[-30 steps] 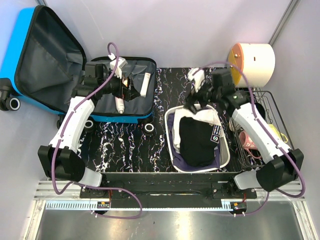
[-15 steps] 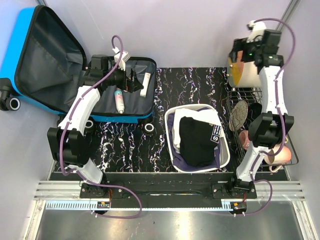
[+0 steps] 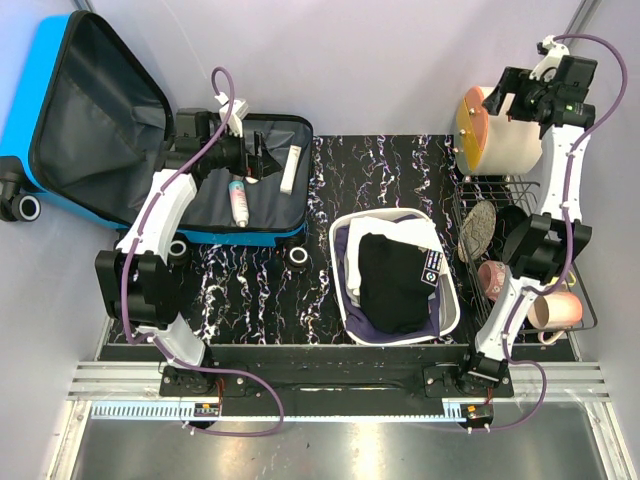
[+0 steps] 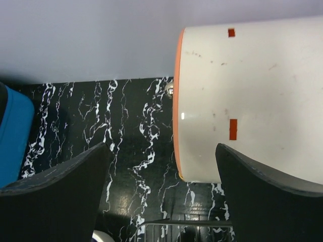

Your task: Open, take out, and arrange the luggage

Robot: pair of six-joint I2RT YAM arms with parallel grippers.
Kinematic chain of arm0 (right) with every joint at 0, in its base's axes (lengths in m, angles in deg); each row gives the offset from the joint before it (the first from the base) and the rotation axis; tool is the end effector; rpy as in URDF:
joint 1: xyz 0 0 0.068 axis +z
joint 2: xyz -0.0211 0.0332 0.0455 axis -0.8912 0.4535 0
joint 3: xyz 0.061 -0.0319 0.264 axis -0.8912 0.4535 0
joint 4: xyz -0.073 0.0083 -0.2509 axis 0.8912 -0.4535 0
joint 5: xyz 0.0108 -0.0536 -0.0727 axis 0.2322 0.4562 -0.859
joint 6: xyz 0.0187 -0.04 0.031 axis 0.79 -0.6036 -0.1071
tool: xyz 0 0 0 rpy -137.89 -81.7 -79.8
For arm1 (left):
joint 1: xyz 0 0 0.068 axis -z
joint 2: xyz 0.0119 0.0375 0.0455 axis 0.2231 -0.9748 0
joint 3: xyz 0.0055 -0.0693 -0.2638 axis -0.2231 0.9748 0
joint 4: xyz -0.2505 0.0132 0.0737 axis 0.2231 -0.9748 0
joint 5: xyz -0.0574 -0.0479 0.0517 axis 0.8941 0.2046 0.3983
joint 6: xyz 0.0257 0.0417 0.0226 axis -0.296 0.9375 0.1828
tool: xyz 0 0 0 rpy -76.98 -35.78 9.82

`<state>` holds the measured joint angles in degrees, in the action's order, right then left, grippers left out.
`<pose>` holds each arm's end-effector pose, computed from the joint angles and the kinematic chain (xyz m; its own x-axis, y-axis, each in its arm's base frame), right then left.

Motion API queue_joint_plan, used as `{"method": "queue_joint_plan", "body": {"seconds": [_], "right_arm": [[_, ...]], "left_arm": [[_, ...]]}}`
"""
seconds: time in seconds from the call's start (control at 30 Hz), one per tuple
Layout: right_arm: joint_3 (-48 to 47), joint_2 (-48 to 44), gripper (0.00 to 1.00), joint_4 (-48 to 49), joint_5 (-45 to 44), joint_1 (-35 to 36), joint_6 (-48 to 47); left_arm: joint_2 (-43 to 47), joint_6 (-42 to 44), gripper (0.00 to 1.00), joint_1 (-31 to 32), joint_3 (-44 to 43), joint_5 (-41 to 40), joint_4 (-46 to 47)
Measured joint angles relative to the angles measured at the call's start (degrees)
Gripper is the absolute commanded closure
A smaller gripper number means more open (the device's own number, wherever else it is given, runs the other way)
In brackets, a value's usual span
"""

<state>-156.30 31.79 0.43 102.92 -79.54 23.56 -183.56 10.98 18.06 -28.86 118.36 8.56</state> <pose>0.4613 -0.1211 0.4155 -0.3918 0.0983 -0.9148 -0.1193 0.9805 0.1565 0.3777 -0.0571 0.3579 -0.5544 0.0284 -0.8318 0.5911 0.7171 -0.3694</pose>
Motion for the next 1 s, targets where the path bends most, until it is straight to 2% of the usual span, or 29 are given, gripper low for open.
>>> {"method": "queue_joint_plan", "body": {"seconds": [0.57,1.0], "right_arm": [[-2.14,6.84,0.03,-1.75,-3.76,0.24,-0.79],[-4.37,8.22,0.04,-1.38,-4.39,0.28,-1.75]], "left_arm": [[0.0,-3.17,0.01,-0.57,0.0,0.26,2.32],[-1.42,-3.41,0.01,-0.57,-0.11,0.26,2.91]]}}
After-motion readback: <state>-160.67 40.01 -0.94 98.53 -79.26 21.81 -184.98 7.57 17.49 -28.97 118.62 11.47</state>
